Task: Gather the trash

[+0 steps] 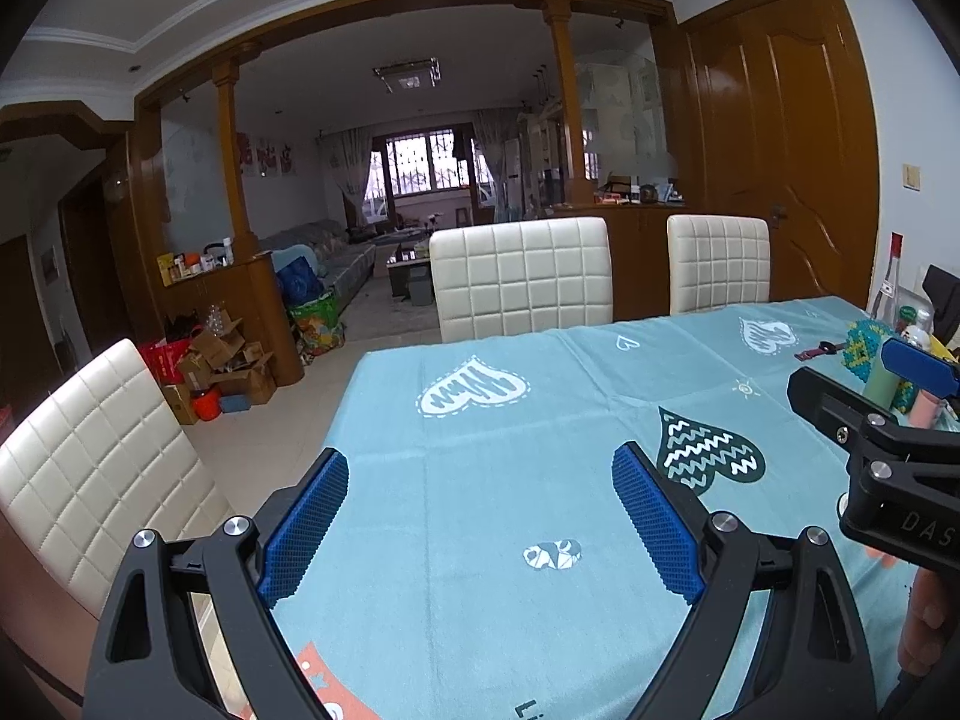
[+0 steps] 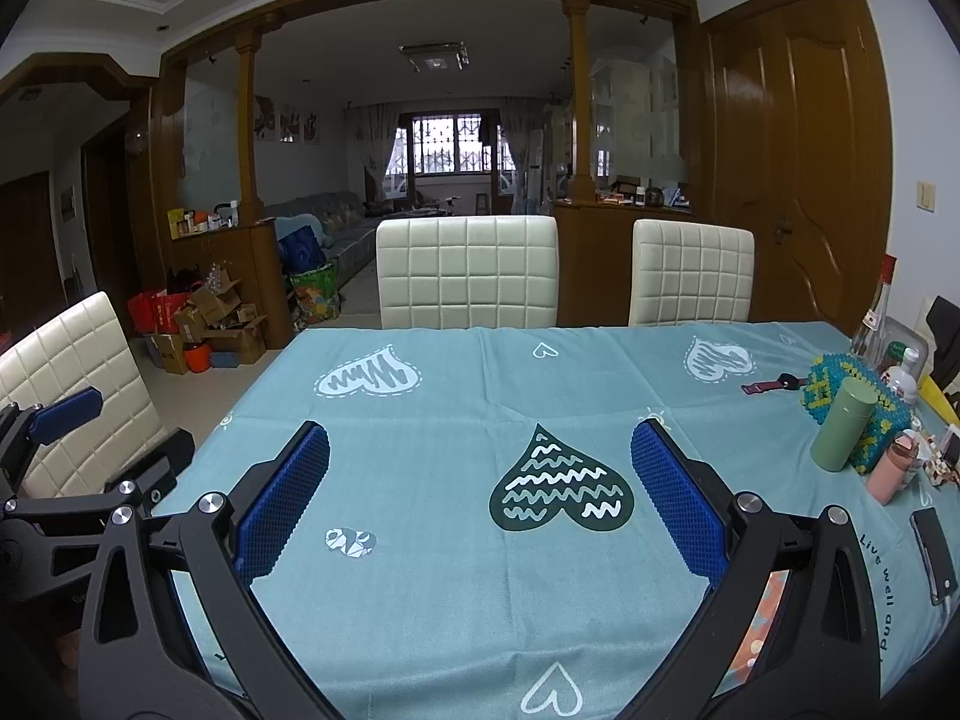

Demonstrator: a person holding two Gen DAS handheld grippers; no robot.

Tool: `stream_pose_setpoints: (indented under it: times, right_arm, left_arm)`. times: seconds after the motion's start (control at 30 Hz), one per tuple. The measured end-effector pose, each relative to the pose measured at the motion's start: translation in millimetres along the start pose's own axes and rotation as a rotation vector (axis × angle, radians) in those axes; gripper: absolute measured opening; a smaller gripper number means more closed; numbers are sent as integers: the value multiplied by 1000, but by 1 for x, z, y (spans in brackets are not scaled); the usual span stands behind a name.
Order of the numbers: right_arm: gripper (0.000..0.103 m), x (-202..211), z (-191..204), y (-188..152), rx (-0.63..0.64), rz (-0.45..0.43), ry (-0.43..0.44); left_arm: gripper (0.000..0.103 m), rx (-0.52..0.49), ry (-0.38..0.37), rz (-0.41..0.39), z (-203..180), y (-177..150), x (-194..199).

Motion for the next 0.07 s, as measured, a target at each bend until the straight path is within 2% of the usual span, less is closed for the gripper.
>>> stream_pose_setpoints:
  times: [0.07]
  right_arm:
    - [100, 0, 1, -1, 3, 1, -1]
  left_arm:
    - [88, -1, -1, 5, -1, 0, -1]
Point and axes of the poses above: each gripper's, at about its wrist camera, not at the fingertips, and x roughly against the way its jaws point, z to its left, y to its top, the point moved 7 cm from there along -x, roughly the way its jaws point, and after that the axes turned 7 degrees about z, right-handed, at the moved point
